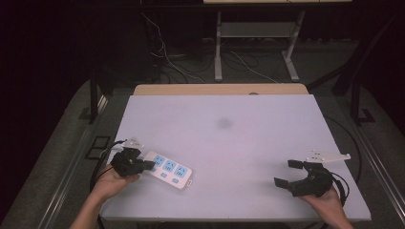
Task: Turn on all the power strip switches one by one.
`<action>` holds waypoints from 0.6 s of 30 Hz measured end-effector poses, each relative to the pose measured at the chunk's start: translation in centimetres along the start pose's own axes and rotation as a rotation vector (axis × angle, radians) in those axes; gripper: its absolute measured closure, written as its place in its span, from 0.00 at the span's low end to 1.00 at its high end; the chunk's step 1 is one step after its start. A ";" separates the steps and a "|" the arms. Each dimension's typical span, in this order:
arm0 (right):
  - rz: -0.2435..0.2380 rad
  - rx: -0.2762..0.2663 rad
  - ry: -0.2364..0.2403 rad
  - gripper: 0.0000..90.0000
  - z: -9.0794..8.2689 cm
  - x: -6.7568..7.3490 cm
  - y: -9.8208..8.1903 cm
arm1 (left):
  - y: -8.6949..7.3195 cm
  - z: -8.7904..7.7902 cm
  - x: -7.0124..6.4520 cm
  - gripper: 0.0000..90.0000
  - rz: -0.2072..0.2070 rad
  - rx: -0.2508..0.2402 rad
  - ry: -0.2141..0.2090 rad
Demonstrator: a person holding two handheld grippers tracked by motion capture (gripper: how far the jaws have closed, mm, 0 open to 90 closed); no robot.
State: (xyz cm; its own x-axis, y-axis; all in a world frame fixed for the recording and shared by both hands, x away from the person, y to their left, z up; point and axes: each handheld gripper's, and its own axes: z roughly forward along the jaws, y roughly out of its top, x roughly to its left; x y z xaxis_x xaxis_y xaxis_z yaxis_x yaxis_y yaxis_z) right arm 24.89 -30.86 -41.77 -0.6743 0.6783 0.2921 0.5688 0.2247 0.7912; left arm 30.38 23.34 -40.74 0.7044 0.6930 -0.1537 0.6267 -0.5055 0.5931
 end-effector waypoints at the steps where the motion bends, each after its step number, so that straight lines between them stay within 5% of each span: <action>1: 0.002 0.001 -0.001 0.01 0.0 0.0 0.0 | -0.1 0.0 0.0 1.00 -0.006 -0.003 -0.004; 18: 0.006 0.001 -0.002 0.01 -0.1 -0.1 0.0 | -0.3 0.0 -0.1 1.00 -0.014 -0.018 0.023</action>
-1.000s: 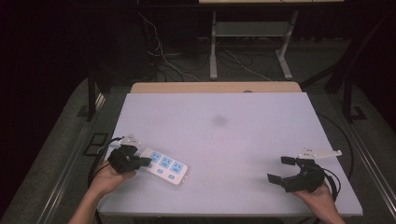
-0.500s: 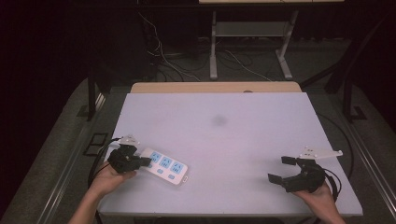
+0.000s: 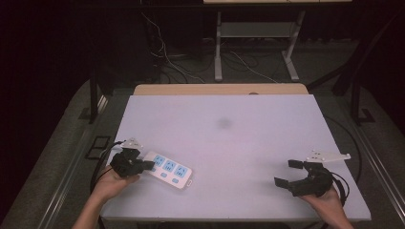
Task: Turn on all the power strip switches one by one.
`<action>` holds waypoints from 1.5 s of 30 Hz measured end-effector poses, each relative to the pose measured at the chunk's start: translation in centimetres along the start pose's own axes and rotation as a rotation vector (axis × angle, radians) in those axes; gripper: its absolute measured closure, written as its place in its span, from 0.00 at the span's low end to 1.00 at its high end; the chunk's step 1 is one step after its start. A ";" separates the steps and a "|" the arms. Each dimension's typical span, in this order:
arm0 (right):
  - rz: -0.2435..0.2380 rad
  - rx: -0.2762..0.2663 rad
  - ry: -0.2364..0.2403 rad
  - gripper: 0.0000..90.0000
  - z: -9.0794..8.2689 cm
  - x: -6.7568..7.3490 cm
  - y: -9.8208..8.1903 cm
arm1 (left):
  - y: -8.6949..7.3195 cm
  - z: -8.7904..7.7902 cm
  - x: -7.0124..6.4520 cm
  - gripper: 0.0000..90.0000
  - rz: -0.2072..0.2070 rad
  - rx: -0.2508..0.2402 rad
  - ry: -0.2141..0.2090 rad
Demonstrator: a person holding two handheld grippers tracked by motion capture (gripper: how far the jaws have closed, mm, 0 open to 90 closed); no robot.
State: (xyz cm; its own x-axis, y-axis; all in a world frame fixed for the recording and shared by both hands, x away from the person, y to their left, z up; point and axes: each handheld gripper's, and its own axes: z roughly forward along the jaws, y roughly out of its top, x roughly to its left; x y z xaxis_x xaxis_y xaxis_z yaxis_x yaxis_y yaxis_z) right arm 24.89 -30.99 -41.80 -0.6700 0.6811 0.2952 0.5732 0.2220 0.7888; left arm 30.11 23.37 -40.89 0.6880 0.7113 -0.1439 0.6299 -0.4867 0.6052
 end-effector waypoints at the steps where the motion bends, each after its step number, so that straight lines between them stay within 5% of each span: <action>1: -0.001 -0.002 -0.001 0.01 -0.1 0.0 0.0 | -0.1 0.0 0.0 1.00 -0.003 -0.004 0.001; 15: 0.007 -0.003 -0.004 0.01 0.0 -0.2 -0.1 | 0.1 -0.5 0.0 0.99 -0.027 -0.069 -0.017; 21: 0.009 -0.005 -0.002 0.01 -0.1 -0.2 -0.1 | 0.4 -1.5 -0.6 0.81 -0.035 -0.143 -0.012; 32: 0.011 -0.007 0.002 0.01 -0.1 -0.2 -0.1 | 0.0 -2.7 -2.3 0.27 -0.066 -0.245 0.007; 38: 0.010 -0.011 0.005 0.01 -0.1 -0.1 -0.1 | -0.6 -2.6 -3.6 0.00 -0.048 -0.301 0.025; 42: 0.010 -0.013 0.010 0.01 -0.2 0.1 -0.1 | -1.3 -2.5 -4.5 0.00 -0.052 -0.378 0.024; 45: 0.007 -0.017 0.013 0.01 -0.3 0.3 -0.2 | -1.8 -2.0 -4.8 0.00 -0.062 -0.388 0.008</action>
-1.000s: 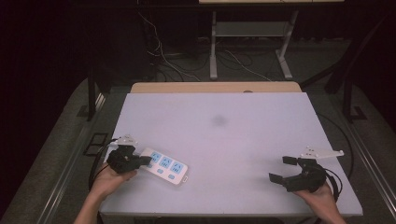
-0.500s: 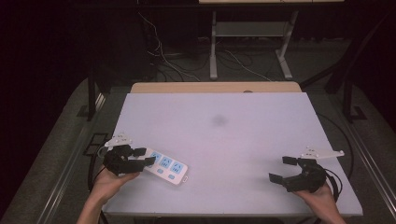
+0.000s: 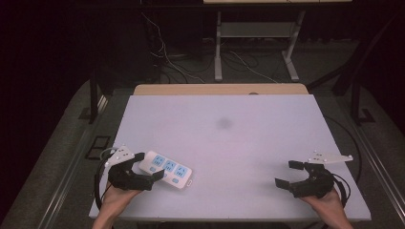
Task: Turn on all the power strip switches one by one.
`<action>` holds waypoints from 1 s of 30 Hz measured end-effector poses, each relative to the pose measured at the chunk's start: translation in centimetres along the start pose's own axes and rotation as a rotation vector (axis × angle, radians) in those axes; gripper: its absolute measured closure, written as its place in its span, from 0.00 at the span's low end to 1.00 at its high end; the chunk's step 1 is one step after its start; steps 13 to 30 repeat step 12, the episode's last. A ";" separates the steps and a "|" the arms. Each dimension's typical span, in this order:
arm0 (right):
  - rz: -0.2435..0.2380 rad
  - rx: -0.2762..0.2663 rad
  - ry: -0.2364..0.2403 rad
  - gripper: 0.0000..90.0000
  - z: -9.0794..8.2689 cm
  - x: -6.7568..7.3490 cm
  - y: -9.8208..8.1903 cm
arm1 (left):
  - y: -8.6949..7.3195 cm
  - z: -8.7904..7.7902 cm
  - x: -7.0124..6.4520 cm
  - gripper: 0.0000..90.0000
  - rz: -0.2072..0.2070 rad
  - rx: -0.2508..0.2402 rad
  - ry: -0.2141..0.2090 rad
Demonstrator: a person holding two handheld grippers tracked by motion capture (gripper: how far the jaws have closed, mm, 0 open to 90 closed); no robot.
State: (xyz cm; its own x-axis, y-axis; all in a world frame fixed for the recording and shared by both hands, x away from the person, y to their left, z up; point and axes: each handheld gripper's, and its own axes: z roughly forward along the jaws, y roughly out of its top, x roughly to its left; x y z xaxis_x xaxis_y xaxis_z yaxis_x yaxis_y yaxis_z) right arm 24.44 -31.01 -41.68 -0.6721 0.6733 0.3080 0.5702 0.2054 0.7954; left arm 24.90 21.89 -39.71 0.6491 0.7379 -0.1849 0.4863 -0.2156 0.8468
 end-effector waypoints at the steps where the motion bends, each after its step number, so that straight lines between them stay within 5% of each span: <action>1: -0.003 0.000 0.001 0.01 0.0 0.1 0.0 | -0.2 0.1 -0.1 0.00 -0.001 0.000 -0.001; 30: -0.003 -0.004 0.004 0.01 -0.4 0.5 -0.4 | -1.2 1.2 -1.0 0.00 -0.004 -0.014 -0.018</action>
